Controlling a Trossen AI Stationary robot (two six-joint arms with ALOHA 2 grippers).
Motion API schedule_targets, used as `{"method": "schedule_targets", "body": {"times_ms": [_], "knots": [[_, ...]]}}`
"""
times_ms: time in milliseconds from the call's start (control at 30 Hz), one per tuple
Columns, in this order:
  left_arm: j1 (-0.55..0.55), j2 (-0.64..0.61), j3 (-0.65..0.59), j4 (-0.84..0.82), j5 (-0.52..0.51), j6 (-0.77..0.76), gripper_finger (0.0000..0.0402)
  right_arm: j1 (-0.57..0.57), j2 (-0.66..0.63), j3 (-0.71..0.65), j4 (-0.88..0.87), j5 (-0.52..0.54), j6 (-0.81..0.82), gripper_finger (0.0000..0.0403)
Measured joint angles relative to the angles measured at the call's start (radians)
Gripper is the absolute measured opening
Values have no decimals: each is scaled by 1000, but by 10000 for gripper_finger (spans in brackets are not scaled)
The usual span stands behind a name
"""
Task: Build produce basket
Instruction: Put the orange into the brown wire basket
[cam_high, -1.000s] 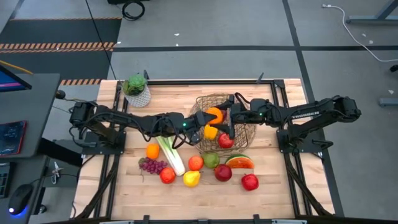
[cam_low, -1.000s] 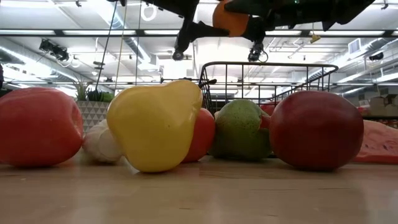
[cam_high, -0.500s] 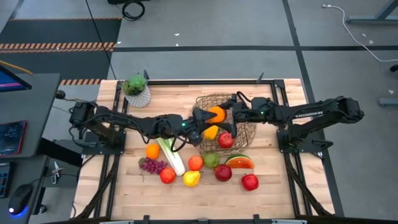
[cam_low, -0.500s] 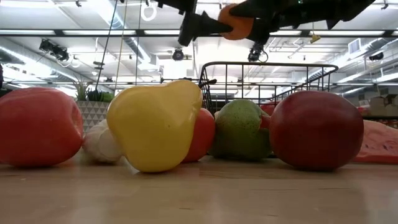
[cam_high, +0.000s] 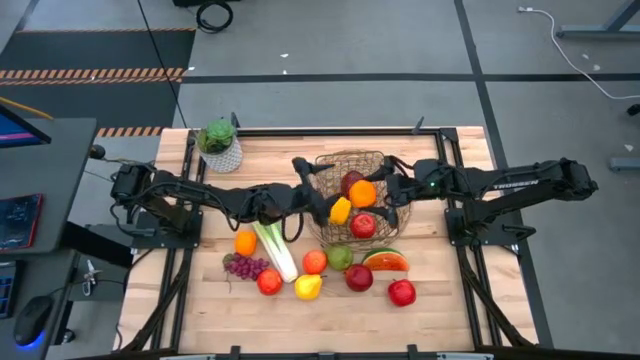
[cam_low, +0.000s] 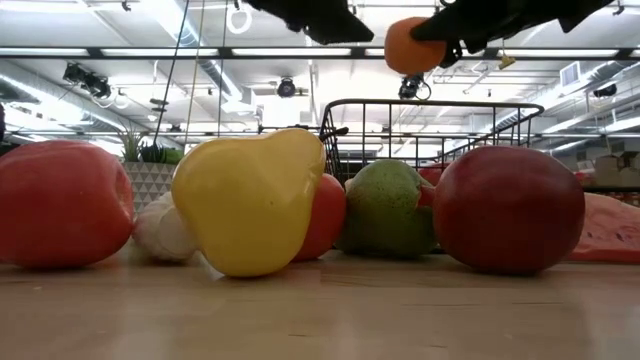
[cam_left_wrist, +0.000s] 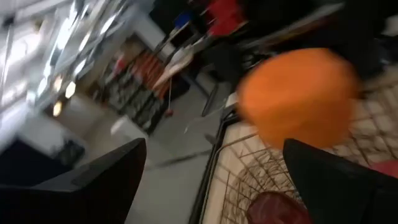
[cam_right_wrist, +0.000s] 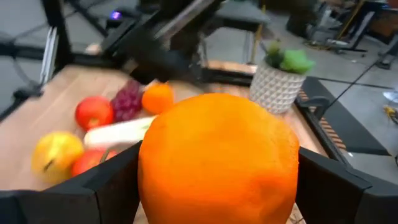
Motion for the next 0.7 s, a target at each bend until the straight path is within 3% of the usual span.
{"method": "schedule_targets", "body": {"times_ms": [200,433,700], "knots": [[28,0,0,-38,-10,-89,373,34,0,0,-26,24,-25,350],[34,-36,-2,-104,-34,-73,339,86,-2,0,-67,251,-32,350],[99,-51,-61,-71,35,-104,307,164,-45,15,-124,289,-106,350]]}}
